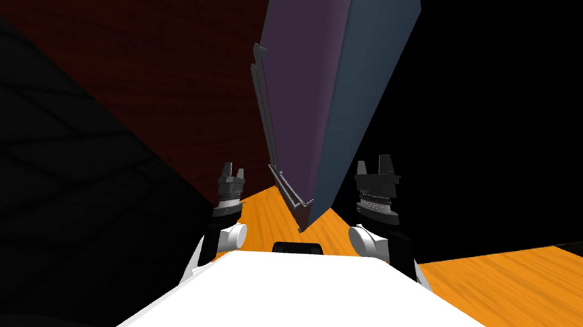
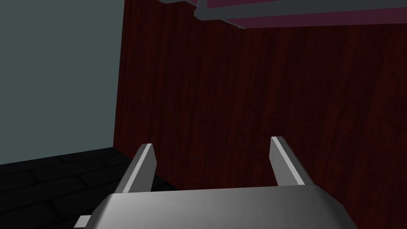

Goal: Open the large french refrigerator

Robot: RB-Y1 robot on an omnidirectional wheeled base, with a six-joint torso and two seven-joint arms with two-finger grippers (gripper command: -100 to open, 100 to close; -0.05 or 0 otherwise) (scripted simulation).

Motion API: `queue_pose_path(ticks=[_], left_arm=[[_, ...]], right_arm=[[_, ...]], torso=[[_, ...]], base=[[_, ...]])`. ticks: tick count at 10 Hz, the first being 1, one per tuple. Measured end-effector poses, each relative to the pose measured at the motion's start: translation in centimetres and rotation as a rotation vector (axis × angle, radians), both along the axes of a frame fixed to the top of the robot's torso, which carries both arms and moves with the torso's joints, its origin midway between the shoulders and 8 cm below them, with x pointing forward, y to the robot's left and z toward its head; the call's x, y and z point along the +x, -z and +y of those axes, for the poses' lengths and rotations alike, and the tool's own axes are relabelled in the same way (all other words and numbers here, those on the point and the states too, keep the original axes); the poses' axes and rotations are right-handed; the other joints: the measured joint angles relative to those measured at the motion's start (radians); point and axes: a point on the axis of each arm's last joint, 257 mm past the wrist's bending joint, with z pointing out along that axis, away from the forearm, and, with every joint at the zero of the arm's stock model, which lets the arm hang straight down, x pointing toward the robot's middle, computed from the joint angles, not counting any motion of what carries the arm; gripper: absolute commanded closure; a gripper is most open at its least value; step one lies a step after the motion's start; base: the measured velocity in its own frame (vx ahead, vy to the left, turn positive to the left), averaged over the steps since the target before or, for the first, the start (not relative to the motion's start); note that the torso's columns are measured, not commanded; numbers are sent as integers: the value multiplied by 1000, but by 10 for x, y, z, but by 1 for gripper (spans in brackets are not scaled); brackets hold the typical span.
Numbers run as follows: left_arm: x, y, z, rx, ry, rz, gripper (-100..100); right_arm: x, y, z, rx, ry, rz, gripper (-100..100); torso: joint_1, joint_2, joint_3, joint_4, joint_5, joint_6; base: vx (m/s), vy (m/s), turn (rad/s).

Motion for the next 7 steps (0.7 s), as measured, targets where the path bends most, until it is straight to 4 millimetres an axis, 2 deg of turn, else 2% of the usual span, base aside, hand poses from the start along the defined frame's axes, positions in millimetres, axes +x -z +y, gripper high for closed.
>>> queue_pose_path(ticks=[2,7], left_arm=[[0,0,0,0,0,0,0],[0,0,0,0,0,0,0]], right_arm=[[0,0,0,0,0,0,0],[0,0,0,0,0,0,0]], torso=[[0,104,-209,105,0,0],[0,470,-939,470,0,0]], base=[[0,0,0],[0,0,0]])
